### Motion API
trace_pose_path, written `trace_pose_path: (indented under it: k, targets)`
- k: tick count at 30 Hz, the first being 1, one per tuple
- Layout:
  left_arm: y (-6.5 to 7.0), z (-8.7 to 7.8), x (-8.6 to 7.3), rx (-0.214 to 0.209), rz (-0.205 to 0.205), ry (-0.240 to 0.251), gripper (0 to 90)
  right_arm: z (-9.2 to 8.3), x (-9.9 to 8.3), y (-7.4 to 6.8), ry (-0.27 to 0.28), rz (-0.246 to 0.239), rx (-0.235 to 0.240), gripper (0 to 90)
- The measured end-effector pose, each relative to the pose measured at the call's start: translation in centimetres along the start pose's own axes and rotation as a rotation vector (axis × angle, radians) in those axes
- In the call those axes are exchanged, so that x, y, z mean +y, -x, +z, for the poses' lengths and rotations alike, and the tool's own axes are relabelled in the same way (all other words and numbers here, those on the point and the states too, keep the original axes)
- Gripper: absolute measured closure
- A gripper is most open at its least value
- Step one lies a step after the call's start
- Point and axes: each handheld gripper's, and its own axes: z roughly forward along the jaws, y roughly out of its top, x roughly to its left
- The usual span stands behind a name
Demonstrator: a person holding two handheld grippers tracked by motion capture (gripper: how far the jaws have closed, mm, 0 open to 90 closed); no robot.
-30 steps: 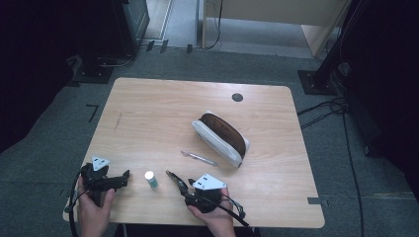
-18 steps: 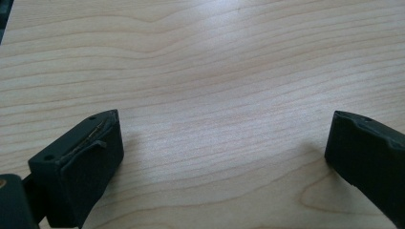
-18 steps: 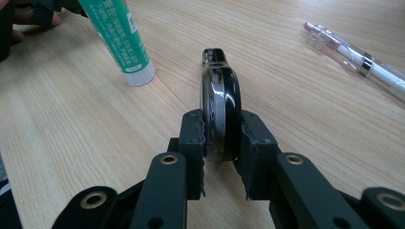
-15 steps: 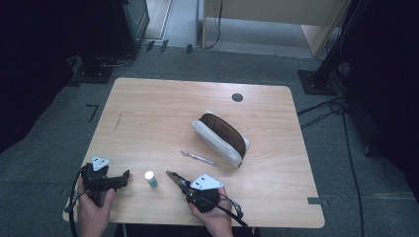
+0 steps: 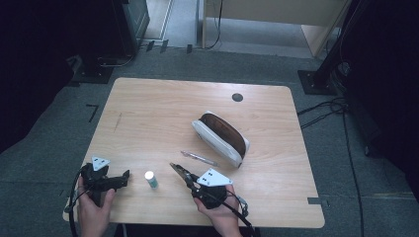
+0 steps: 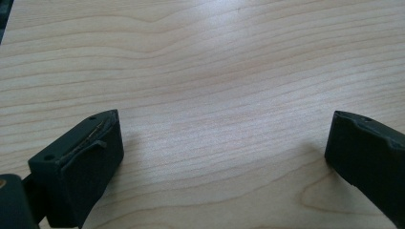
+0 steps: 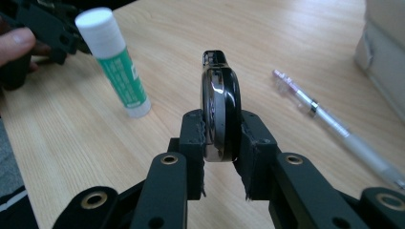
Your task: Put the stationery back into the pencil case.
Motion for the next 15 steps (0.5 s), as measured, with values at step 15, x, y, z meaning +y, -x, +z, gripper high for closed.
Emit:
trace_pose_path:
  k: [15]
  targets:
    - [0.0,0.0,0.0,0.000,0.000,0.000,0.0,-3.1,3.1,1.7,0.074,-0.007,-0.036,74.2]
